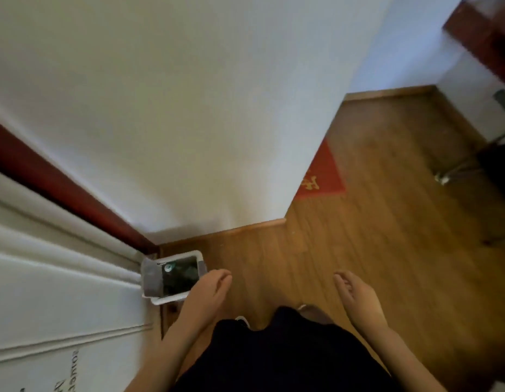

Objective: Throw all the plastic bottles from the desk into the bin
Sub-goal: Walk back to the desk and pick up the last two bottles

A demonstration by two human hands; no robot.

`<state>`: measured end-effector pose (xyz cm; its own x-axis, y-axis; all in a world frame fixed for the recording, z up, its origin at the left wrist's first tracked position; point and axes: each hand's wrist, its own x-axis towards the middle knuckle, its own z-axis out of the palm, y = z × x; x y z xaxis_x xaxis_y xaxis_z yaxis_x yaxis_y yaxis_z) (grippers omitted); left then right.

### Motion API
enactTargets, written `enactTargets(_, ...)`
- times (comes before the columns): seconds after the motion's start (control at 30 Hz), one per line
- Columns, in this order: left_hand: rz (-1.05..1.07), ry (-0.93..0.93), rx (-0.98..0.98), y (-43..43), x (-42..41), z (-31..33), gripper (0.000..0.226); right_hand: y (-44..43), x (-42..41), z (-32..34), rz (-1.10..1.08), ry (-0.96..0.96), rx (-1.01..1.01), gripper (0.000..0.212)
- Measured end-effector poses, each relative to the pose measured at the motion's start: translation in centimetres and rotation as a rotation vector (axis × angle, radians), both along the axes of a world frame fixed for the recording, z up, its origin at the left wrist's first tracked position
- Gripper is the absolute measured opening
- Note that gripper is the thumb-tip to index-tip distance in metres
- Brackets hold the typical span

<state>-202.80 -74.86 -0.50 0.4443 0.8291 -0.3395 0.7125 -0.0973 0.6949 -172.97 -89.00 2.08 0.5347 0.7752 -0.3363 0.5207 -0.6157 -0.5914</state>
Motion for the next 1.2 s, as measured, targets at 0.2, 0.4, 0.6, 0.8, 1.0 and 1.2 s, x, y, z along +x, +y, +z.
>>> enactTargets(0.2, -0.424, 0.009, -0.068, -0.6, 10.8, 0.3, 0.014, -8.0, 4.1, 0.3, -0.312, 0.025, -0.051, 0.027)
enactTargets(0.4, -0.605, -0.02, -0.097, -1.6, 22.7, 0.7, 0.028, -14.5, 9.1, -1.0, -0.574, 0.049, -0.072, 0.025)
enactTargets(0.6, -0.641, 0.043, -0.155, -3.6, 33.8, 0.1, 0.021, -16.9, 17.8, -3.1, -0.656, 0.117, -0.073, 0.029)
enactTargets(0.8, -0.486, 0.1, -0.139, -2.8, 41.4, 0.3, 0.017, -14.3, 29.4, -2.1, -0.603, 0.173, -0.022, 0.032)
enactTargets(1.0, -0.318, 0.184, -0.176, 1.8, 47.6, 0.4, 0.038, -8.7, 39.8, -1.4, -0.556, 0.212, 0.082, 0.031)
enactTargets(1.2, -0.319, 0.252, -0.171, 7.6, 56.4, -3.4, 0.043, -3.4, 49.9, -4.0, -0.589, 0.252, 0.081, 0.032)
